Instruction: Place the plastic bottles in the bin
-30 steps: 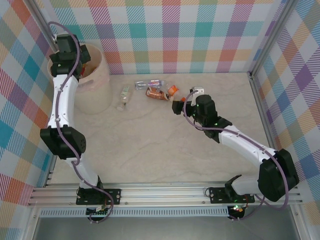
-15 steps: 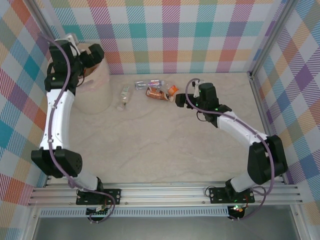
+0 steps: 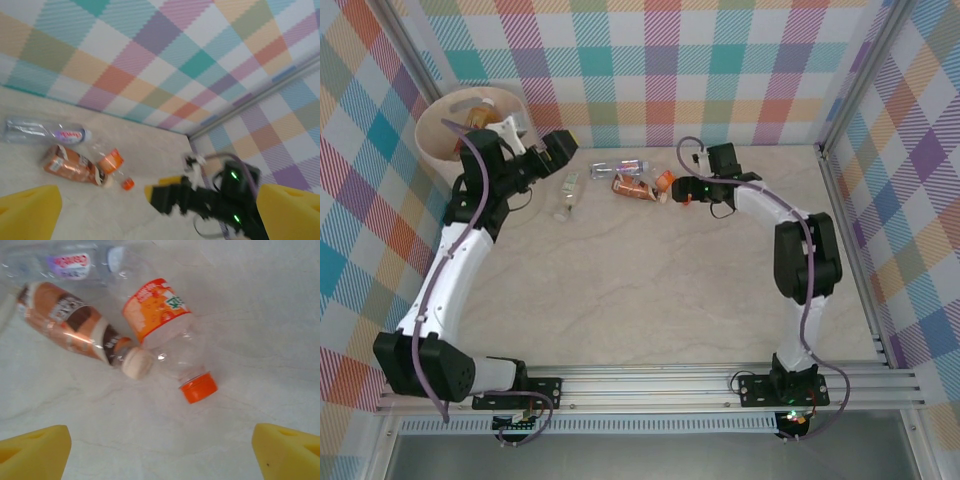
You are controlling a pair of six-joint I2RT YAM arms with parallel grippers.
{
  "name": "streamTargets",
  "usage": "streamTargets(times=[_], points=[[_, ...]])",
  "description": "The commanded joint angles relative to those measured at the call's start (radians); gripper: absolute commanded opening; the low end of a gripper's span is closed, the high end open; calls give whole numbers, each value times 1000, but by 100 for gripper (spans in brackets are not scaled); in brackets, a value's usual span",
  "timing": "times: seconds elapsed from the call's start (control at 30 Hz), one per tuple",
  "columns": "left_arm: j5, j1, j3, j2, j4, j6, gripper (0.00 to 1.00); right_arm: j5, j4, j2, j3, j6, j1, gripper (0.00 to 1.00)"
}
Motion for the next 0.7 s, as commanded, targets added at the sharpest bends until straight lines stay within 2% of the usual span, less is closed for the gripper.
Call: streamTargets(times=[0.0, 0.3, 0.5, 0.67], points=[[-1, -13, -45, -68, -14, -4, 100, 21, -144, 83, 121, -102, -1, 83], [-109, -16, -145, -164, -172, 54, 100, -11, -413, 324, 444, -276, 1, 75], [-159, -16, -174, -198, -184, 75, 100, -38, -537, 454, 646, -296, 8, 72], [-158, -16, -181, -183, -191, 94, 100, -23, -649, 565, 822, -284, 21, 67]])
